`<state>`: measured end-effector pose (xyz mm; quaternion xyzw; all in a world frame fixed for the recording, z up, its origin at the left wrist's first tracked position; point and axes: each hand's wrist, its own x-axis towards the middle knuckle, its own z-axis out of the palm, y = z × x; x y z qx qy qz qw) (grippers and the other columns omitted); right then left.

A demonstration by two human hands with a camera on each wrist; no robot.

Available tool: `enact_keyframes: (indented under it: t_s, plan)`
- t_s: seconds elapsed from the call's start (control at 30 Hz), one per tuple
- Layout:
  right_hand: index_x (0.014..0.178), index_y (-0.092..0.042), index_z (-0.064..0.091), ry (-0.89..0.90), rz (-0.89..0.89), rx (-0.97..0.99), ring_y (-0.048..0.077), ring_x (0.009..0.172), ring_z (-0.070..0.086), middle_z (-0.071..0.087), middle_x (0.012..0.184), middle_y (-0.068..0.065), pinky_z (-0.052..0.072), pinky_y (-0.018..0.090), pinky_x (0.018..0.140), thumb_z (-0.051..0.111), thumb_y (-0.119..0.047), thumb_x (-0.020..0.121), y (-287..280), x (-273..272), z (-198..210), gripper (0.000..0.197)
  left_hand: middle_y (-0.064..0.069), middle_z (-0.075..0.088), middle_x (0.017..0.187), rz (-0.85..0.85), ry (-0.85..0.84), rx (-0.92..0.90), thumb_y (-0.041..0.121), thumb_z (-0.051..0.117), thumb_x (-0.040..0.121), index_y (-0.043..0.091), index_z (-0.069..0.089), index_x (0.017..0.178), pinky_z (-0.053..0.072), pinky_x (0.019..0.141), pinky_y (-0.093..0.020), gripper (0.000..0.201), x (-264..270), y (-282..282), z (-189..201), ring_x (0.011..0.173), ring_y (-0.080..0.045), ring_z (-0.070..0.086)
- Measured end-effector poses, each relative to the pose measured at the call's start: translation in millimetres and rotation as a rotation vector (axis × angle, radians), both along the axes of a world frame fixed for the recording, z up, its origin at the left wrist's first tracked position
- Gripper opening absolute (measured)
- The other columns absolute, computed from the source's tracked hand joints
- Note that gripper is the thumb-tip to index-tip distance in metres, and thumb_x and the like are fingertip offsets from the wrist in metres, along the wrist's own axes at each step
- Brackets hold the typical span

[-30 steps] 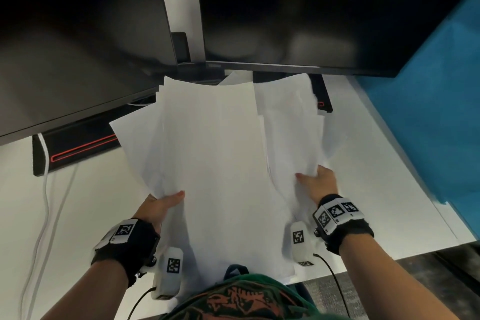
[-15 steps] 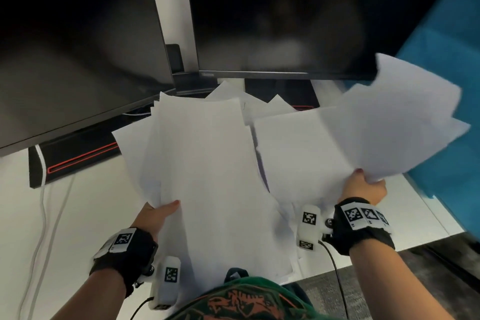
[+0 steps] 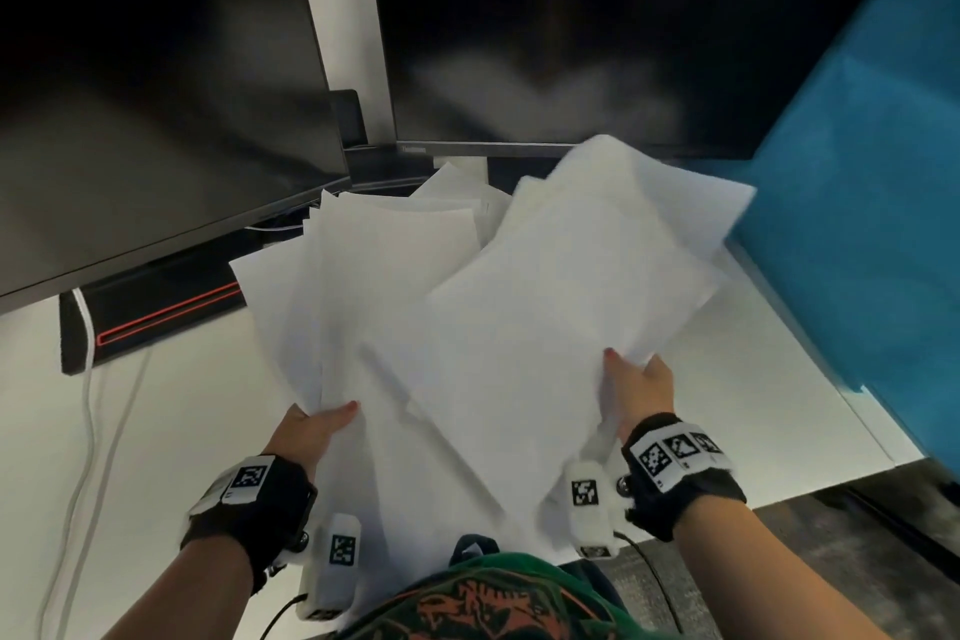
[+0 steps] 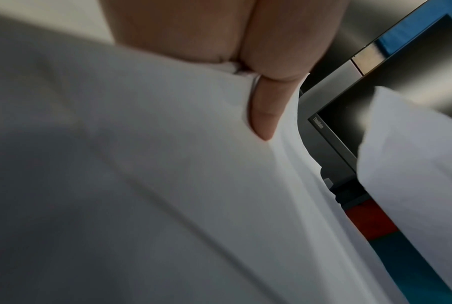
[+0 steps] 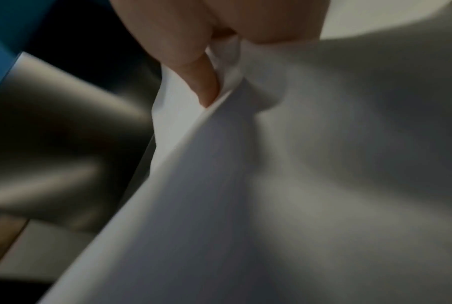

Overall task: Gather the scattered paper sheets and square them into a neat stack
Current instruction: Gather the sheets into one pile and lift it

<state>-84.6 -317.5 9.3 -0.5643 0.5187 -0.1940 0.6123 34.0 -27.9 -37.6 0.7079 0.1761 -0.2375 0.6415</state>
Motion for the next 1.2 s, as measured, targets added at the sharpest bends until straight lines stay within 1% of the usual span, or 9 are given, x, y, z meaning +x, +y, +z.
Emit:
enact_keyframes:
  t_s: [0.17,0.3,0.53,0.63,0.7,0.8,0.9,1.03,1.2]
  plan:
    - [0.113,-0.005,0.058,0.114,0.394,-0.16,0.018,0.094,0.055,0.059,0.101,0.003,0.039,0.024,0.084,0.054,-0.009,0.09,6,-5,9,0.024,-0.021,0.065,0.107,-0.01,0.013,0.008,0.006,0.069,0.077,0.004,0.064,0.099,0.045,0.095,-0.057,0.023,-1,1,2,0.1,-0.039,0.061]
    - [0.117,-0.006,0.059,0.17,0.604,-0.17,0.022,0.1,0.06,0.065,0.112,0.009,0.043,0.025,0.084,0.058,-0.013,0.088,11,1,9,0.029,-0.02,0.063,0.113,0.004,0.059,-0.012,0.008,0.067,0.08,0.002,0.06,0.108,0.042,0.099,-0.056,0.03,-2,0,5,0.105,-0.04,0.059]
    - [0.135,-0.018,0.037,0.058,0.717,-0.06,0.014,0.112,0.053,0.055,0.122,-0.003,0.04,0.028,0.101,0.069,-0.01,0.08,24,11,14,0.064,-0.014,0.068,0.101,-0.077,0.04,-0.162,0.006,0.063,0.079,0.009,0.066,0.096,0.049,0.08,-0.039,0.017,-13,-5,25,0.08,-0.027,0.066]
    - [0.131,-0.016,0.042,0.067,0.784,-0.076,0.015,0.11,0.055,0.058,0.116,-0.003,0.041,0.025,0.095,0.07,-0.008,0.078,30,15,16,0.061,-0.01,0.074,0.084,-0.065,0.085,-0.237,0.032,0.061,0.082,0.018,0.064,0.094,0.047,0.065,-0.034,0.018,-13,-9,35,0.068,-0.021,0.07]
    - [0.125,-0.013,0.049,0.085,0.819,-0.109,0.016,0.106,0.057,0.061,0.114,0.0,0.043,0.025,0.092,0.069,-0.007,0.079,33,17,20,0.05,-0.006,0.073,0.086,-0.014,0.158,-0.293,0.052,0.052,0.083,0.025,0.061,0.102,0.048,0.069,-0.037,0.034,-11,-9,39,0.082,-0.024,0.067]
    - [0.125,-0.013,0.05,0.085,0.856,-0.188,0.015,0.106,0.056,0.061,0.117,0.001,0.043,0.026,0.094,0.067,-0.008,0.08,35,20,21,0.049,-0.016,0.069,0.108,-0.109,0.06,-0.168,0.037,0.076,0.065,0.011,0.061,0.113,0.05,0.089,-0.045,0.056,-11,-10,40,0.099,-0.031,0.064]
    - [0.129,-0.016,0.048,0.074,0.882,-0.187,0.015,0.111,0.057,0.06,0.122,-0.001,0.044,0.029,0.1,0.067,-0.016,0.082,36,22,18,0.052,-0.027,0.063,0.115,-0.08,0.014,-0.054,0.008,0.071,0.075,-0.004,0.059,0.111,0.046,0.096,-0.05,0.04,-10,-11,31,0.096,-0.035,0.063]
    - [0.126,-0.016,0.049,0.054,0.771,-0.101,0.016,0.108,0.057,0.06,0.118,0.0,0.043,0.026,0.093,0.062,-0.03,0.086,28,24,14,0.044,-0.021,0.063,0.116,0.033,0.033,-0.032,0.03,0.081,0.063,0.002,0.052,0.121,0.045,0.096,-0.054,0.071,-5,-3,16,0.103,-0.038,0.06]
    - [0.137,-0.01,0.036,0.312,0.175,-0.242,0.037,0.122,0.046,0.043,0.136,0.019,0.038,0.042,0.105,0.062,-0.03,0.085,-20,29,-5,0.062,-0.017,0.06,0.112,0.143,0.004,-0.049,0.005,0.065,0.08,0.003,0.054,0.111,0.04,0.102,-0.052,0.033,-1,0,19,0.105,-0.034,0.056]
